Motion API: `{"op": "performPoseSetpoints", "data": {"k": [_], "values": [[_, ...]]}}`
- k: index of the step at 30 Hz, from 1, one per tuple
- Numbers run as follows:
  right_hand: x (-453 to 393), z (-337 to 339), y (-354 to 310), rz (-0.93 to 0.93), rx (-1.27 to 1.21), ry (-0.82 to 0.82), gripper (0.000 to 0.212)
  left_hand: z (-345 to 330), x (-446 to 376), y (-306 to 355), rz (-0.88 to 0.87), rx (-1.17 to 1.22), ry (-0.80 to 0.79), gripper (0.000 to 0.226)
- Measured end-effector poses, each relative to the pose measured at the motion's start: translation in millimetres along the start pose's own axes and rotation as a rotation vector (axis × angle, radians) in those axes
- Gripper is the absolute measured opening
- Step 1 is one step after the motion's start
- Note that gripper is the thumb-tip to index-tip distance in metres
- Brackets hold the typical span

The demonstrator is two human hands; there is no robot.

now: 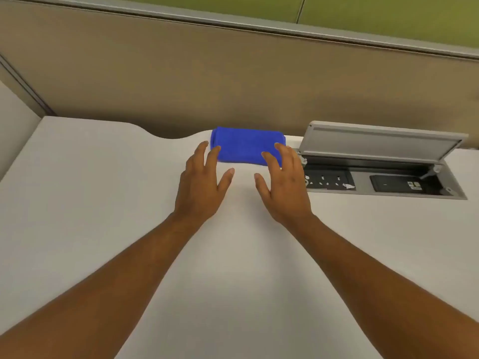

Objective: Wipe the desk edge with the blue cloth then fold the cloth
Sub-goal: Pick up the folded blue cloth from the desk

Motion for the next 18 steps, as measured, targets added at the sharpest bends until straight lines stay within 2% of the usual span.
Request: {"op": "performPoseSetpoints", "data": {"k": [4, 7, 10, 14, 18], "values": [[-45.5, -8.9, 17.1, -0.182, -0.189, 0.006, 0.045, -13.0, -50.8, -9.6, 0.176, 0.256, 0.060, 0.055], [-69.8, -17.4, 29.8, -0.354, -0.376, 0.009, 0.050, -19.9, -80.1, -12.1, 0.328, 0.471, 0.098, 0.060], [-89.0, -21.4, 41.0, -0.485, -0.523, -0.002, 0.056, -24.2, -102.2, -13.4, 0.462, 0.641, 0.071, 0.072], [-96.1, -22.5, 48.4, -0.601, -0.765, -0.031, 0.059, -25.2, -109.7, -20.4, 0.643, 0.939, 0.055, 0.069], [-76.1, -13.0, 43.5, -0.646, -1.052, -0.063, 0.061, -15.0, -85.1, -23.1, 0.726, 1.188, -0.037, 0.070]]}}
Point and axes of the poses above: each hand's wrist, its own x-axis away from the middle knuckle, its own z-axis out of the back of the hand, y = z × x, the point moved 3 cm from there along -x, towards the middle knuckle, and after that the axes turned 11 degrees about -y, right-handed, at the moved point
